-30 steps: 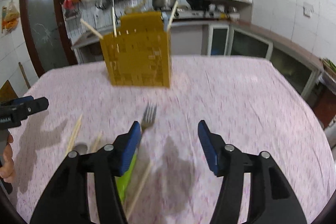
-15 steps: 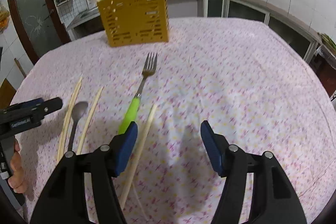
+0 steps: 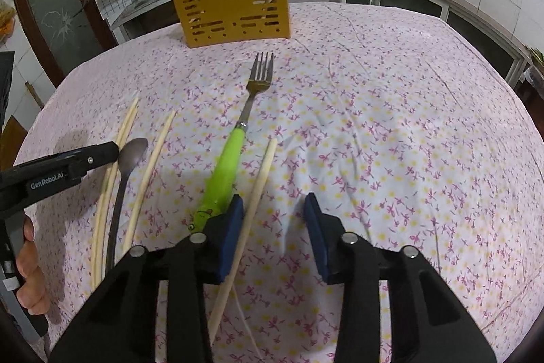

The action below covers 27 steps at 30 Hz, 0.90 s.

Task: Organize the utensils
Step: 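Move left tool to a chopstick while right tool approaches another chopstick, then close left tool on a chopstick while right tool grasps another chopstick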

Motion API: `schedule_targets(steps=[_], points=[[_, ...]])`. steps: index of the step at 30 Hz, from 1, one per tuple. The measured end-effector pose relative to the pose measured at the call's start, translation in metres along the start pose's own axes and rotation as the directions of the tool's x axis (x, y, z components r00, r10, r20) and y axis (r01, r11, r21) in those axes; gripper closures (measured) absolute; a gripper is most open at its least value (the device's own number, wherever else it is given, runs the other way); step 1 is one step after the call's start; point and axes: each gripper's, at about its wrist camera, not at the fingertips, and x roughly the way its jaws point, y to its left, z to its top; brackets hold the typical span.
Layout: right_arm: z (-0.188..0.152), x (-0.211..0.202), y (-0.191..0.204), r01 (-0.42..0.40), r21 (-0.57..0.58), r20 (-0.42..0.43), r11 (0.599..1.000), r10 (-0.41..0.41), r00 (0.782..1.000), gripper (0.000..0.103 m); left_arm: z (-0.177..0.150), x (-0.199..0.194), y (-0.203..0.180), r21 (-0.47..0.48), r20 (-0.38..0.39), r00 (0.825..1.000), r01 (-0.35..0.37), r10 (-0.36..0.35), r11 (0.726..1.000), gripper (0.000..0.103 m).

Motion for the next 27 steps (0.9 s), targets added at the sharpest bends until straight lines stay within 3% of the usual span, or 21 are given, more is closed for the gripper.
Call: schedule_targets(steps=[4,6,8,24,27], points=[[0.001,0.001,0.001,-0.004,-0.008,0.0,1.0,0.004,1.0,0.071,0.001,0.002,0.0,0.007,-0.005,1.0,0.009,-0.009,1.0,0.077],[0.001,0.001,-0.001,-0.01,-0.006,-0.001,1.0,0.01,1.0,0.072,0.002,0.001,0.0,0.011,-0.009,1.0,0.015,-0.014,1.0,0.087],[0.001,0.001,-0.003,-0.017,-0.004,-0.006,1.0,0.017,1.0,0.072,0.002,0.001,0.0,0.018,-0.013,1.0,0.019,-0.019,1.0,0.09],[0.018,0.014,0.001,0.037,0.012,-0.074,0.999,-0.036,0.997,0.08,0.028,0.023,-0.012,0.082,-0.069,0.997,-0.011,0.016,0.997,0.09],[0.016,0.014,0.001,0.043,0.004,-0.05,0.999,-0.042,0.998,0.082,0.02,0.021,-0.021,0.121,-0.025,0.997,-0.067,0.07,0.99,0.09]])
